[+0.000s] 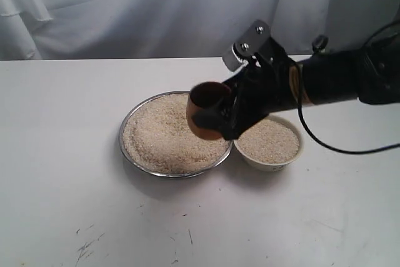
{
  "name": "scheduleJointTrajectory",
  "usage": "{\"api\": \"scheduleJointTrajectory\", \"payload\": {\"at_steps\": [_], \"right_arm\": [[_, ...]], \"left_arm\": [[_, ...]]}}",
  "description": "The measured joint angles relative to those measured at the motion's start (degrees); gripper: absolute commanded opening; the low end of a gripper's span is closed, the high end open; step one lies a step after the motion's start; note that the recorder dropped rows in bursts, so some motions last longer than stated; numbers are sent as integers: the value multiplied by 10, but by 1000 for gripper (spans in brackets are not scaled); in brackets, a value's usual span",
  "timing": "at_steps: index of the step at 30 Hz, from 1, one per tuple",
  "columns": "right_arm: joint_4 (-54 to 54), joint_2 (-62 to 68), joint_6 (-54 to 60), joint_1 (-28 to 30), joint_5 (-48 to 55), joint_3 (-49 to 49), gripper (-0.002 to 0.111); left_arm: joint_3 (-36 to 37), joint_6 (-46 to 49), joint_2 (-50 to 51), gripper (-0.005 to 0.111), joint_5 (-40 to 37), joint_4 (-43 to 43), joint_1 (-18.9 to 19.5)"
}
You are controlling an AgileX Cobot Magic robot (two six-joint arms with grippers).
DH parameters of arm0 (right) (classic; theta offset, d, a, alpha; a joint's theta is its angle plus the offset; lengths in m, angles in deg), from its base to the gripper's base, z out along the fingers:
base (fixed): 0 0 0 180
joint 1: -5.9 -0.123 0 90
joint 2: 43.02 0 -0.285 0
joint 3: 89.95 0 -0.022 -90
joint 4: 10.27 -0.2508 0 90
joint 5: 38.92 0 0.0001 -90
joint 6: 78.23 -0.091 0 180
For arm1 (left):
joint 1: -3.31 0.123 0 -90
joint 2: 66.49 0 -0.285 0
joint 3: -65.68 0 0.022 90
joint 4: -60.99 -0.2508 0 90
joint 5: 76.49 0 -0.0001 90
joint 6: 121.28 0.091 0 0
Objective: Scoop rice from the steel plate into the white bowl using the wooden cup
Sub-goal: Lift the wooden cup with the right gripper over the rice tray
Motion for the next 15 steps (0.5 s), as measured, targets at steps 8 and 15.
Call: {"api": "scheduleJointTrajectory", "payload": {"at_steps": [8,15], "right_arm": [[14,112,24,-5,30,-175,0],[19,154,191,-12,149,-221,0]], "left_arm": [[0,0,0,0,0,0,0],[0,0,0,0,0,0,0]]}}
